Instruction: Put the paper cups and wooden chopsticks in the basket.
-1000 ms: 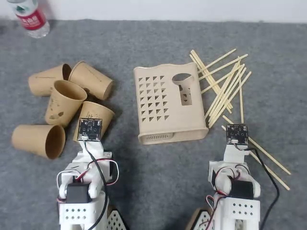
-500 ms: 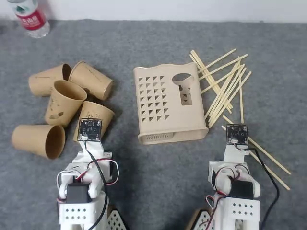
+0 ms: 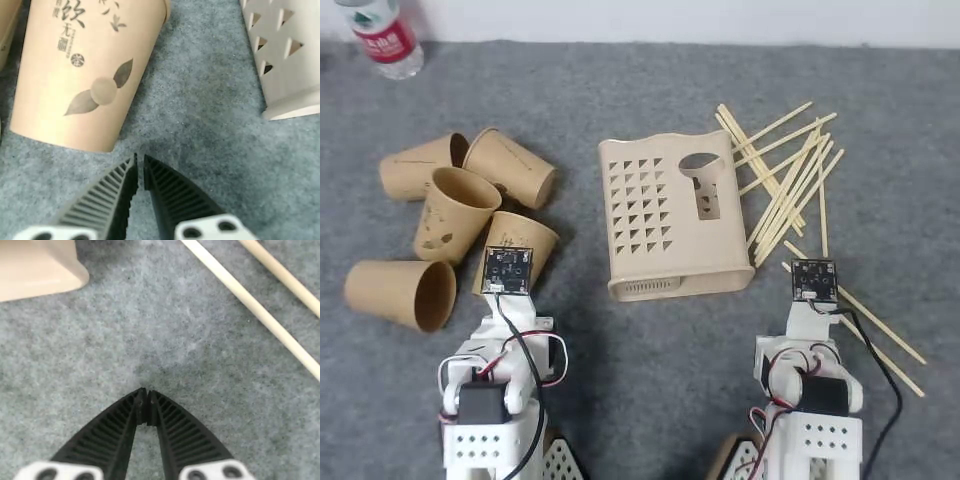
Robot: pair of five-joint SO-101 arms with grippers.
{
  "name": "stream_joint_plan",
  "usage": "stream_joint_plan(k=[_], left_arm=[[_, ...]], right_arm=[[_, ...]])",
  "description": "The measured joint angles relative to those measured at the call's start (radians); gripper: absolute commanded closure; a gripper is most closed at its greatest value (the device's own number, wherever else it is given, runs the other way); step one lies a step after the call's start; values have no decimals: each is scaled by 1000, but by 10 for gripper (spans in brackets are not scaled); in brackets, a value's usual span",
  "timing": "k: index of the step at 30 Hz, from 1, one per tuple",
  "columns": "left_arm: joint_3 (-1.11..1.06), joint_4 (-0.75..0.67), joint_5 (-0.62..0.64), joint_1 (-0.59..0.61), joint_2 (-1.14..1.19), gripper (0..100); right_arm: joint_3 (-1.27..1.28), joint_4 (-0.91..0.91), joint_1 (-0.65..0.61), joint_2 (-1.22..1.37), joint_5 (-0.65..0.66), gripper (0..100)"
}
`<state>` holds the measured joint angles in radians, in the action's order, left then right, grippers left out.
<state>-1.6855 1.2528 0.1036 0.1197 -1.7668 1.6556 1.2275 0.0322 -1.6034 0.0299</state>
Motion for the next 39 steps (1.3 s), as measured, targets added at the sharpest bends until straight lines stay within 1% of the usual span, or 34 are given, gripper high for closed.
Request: stream_joint_plan(k=[15, 20, 23, 31, 33, 35, 39], left_arm=[[0, 0, 0, 0, 0, 988], [0, 0, 0, -52, 0, 988], [0, 0, 0, -78, 0, 988], [0, 0, 0, -86, 0, 988], [0, -37, 0, -83, 0, 988], [0, -106, 0, -68, 0, 988], [8, -299, 0, 14, 0, 987]], right_arm=[[0, 0, 0, 0, 0, 992], [0, 0, -31, 0, 0, 992], [0, 0, -28, -2, 0, 992], [0, 0, -40, -2, 0, 992], [0, 0, -40, -2, 0, 992], [0, -14, -40, 3, 0, 992], [-61, -160, -23, 11, 0, 992]])
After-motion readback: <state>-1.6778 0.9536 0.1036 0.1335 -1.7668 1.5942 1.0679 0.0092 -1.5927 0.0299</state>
